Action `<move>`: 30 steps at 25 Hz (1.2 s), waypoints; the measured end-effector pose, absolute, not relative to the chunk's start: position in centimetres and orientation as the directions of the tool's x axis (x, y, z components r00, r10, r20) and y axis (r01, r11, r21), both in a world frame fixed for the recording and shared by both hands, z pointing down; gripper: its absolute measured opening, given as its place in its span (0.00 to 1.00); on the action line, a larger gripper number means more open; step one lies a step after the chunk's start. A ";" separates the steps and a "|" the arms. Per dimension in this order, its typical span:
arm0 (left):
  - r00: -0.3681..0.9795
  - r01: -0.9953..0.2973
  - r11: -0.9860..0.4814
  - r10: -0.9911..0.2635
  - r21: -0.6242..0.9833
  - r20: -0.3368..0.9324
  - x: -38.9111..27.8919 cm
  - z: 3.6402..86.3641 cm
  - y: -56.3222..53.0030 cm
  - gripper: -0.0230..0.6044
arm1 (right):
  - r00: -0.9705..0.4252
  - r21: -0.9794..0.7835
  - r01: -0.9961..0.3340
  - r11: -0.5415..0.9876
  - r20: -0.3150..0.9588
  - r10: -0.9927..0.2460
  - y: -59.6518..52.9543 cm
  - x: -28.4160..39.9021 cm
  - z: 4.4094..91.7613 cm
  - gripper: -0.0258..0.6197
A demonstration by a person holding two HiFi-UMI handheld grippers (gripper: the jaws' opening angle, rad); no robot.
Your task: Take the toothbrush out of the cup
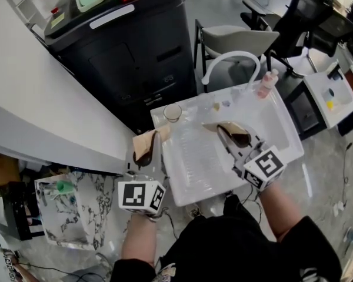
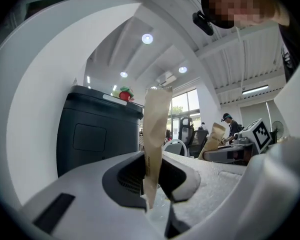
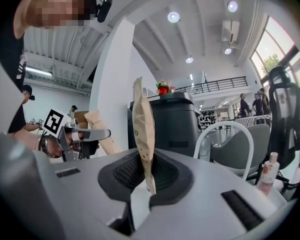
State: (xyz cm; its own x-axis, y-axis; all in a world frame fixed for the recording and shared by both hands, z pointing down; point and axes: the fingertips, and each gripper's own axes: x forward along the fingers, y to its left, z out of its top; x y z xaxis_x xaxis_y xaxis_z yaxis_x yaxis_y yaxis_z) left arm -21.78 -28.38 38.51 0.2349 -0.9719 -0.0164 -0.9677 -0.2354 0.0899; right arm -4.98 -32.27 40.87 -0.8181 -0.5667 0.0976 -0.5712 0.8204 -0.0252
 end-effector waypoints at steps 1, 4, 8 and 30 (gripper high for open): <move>0.246 -0.965 -0.247 -0.969 0.092 -0.013 -21.6 38.7 -27.7 0.11 | -0.814 -0.024 -0.577 0.817 0.096 -0.572 -31.7 -5.1 40.8 0.08; 0.283 -0.955 -0.282 -0.959 0.097 0.004 -21.3 39.4 -25.7 0.11 | -0.800 -0.016 -0.596 0.803 0.089 -0.593 -30.0 -5.4 40.6 0.08; 0.324 -0.942 -0.320 -0.946 0.101 0.031 -20.6 40.5 -23.3 0.11 | -0.783 -0.024 -0.620 0.784 0.085 -0.617 -27.6 -5.2 40.8 0.08; 0.296 -0.952 -0.288 -0.953 0.104 0.065 -9.8 40.2 -13.1 0.11 | -0.809 -0.057 -0.587 0.808 0.060 -0.584 -18.8 4.0 40.0 0.08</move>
